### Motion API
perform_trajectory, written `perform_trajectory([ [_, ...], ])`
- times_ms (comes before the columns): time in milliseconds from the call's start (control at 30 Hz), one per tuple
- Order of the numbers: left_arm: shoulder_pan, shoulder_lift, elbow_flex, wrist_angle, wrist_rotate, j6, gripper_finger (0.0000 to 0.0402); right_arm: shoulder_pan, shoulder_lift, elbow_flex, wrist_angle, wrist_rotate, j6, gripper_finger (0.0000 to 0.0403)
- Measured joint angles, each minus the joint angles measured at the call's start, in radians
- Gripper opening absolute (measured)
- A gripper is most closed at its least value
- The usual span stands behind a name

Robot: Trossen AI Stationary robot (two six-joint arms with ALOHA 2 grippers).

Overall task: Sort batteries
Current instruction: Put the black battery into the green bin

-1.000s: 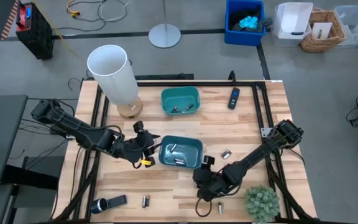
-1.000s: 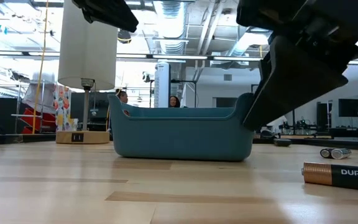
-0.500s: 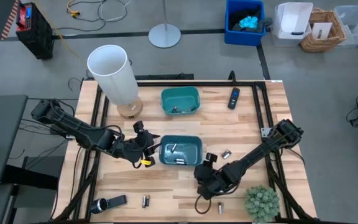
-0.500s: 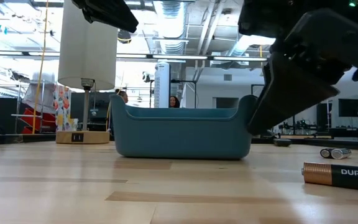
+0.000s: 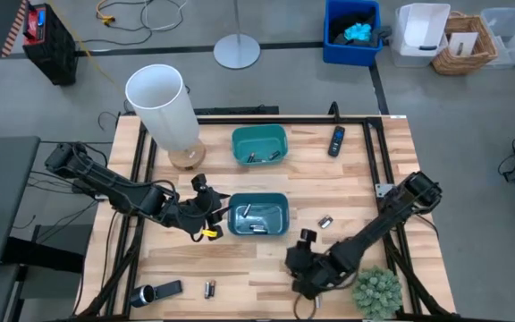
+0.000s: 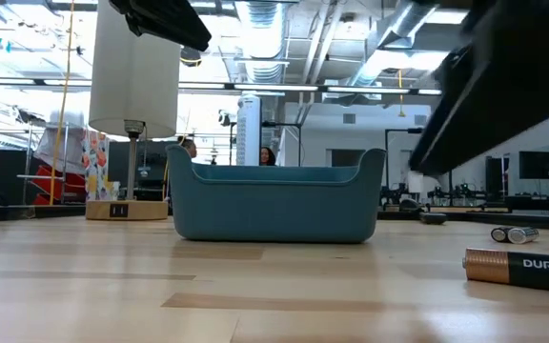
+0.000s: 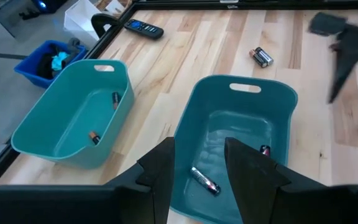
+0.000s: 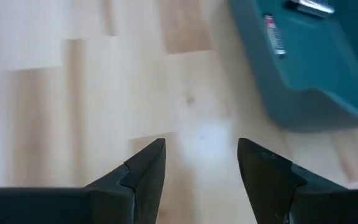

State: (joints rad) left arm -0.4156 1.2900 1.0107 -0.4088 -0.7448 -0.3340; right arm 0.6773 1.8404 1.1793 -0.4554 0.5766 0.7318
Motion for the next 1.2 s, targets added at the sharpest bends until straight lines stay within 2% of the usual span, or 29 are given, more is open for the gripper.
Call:
perform_trajectory([
  [167, 0.000, 0.000, 0.000, 0.004, 0.000, 0.000, 0.0134, 0.066, -0.020, 0.002, 0.020, -0.053, 0.100, 0.0216],
  [367, 0.000, 0.000, 0.000, 0.011, 0.000, 0.000, 0.0134, 0.106, 0.061, 0.002, 0.023, -0.066, 0.203, 0.0216],
  [933, 0.000, 0.000, 0.001, 0.008, -0.001, -0.010, 0.0134, 0.075, 0.168, 0.007, 0.033, -0.086, 0.233, 0.0214],
  [1067, 0.000, 0.000, 0.001, 0.007, -0.001, -0.008, 0.0134, 0.069, 0.168, 0.007, 0.018, -0.094, 0.222, 0.0189],
  [1200, 0.000, 0.000, 0.001, 0.007, -0.001, -0.008, 0.0134, 0.067, 0.169, 0.006, 0.013, -0.097, 0.206, 0.0141],
])
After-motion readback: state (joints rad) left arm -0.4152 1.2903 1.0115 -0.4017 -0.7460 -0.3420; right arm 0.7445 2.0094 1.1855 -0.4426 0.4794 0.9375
